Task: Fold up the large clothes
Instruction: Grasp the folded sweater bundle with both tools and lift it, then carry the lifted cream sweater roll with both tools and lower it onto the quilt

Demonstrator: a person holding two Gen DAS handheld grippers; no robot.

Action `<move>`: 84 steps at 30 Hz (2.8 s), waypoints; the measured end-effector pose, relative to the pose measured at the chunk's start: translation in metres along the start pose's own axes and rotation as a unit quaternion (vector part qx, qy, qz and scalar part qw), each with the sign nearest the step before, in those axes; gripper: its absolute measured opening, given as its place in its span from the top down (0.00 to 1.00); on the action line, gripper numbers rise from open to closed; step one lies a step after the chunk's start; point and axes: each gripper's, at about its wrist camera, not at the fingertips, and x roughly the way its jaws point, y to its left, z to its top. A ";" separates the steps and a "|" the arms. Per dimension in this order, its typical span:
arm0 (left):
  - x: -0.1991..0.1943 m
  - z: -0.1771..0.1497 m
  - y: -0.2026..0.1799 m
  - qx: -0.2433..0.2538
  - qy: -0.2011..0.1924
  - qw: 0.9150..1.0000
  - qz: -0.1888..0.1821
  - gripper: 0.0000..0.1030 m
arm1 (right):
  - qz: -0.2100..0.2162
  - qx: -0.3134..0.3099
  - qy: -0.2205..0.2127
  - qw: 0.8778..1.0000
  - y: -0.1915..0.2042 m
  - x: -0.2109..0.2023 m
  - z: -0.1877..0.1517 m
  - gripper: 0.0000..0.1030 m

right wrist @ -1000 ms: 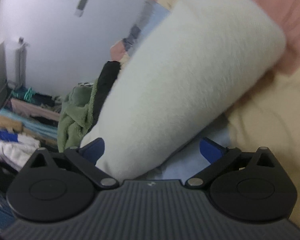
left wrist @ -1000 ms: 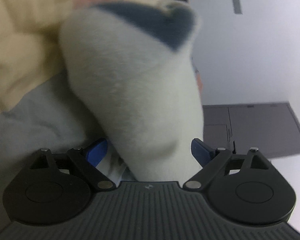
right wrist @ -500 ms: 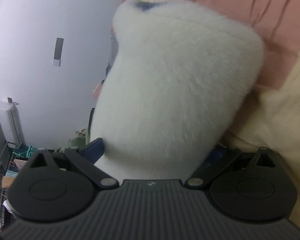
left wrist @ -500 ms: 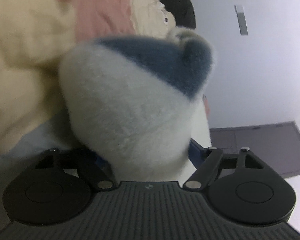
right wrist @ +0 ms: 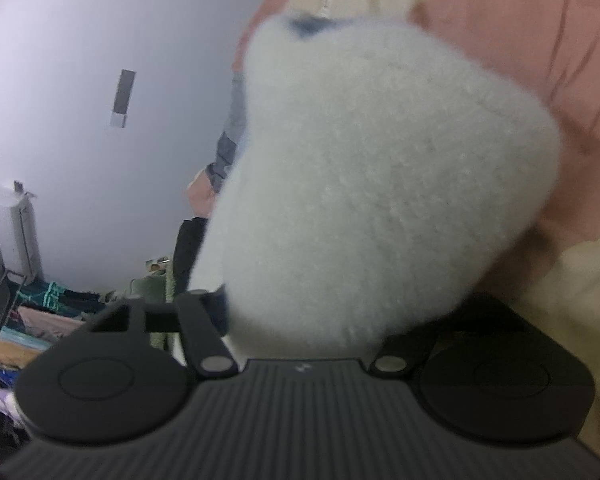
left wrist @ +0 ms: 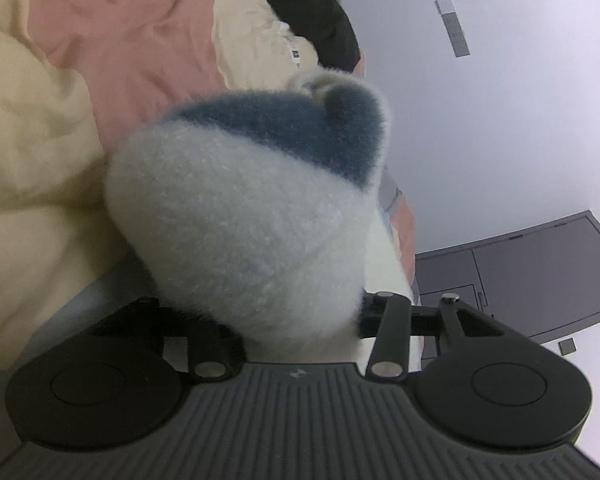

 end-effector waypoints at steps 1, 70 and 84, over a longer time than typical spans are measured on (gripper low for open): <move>-0.002 0.000 0.000 -0.001 0.001 1.000 -0.003 0.52 | 0.000 -0.008 -0.001 1.000 0.005 0.001 0.001 0.41; 0.117 -0.266 -0.285 0.123 0.205 0.960 -0.145 0.53 | 0.025 -0.088 -0.179 0.980 -0.024 -0.276 0.252 0.53; 0.214 -0.302 -0.205 0.150 0.232 0.955 -0.112 0.53 | 0.015 -0.025 -0.182 0.983 -0.148 -0.224 0.250 0.53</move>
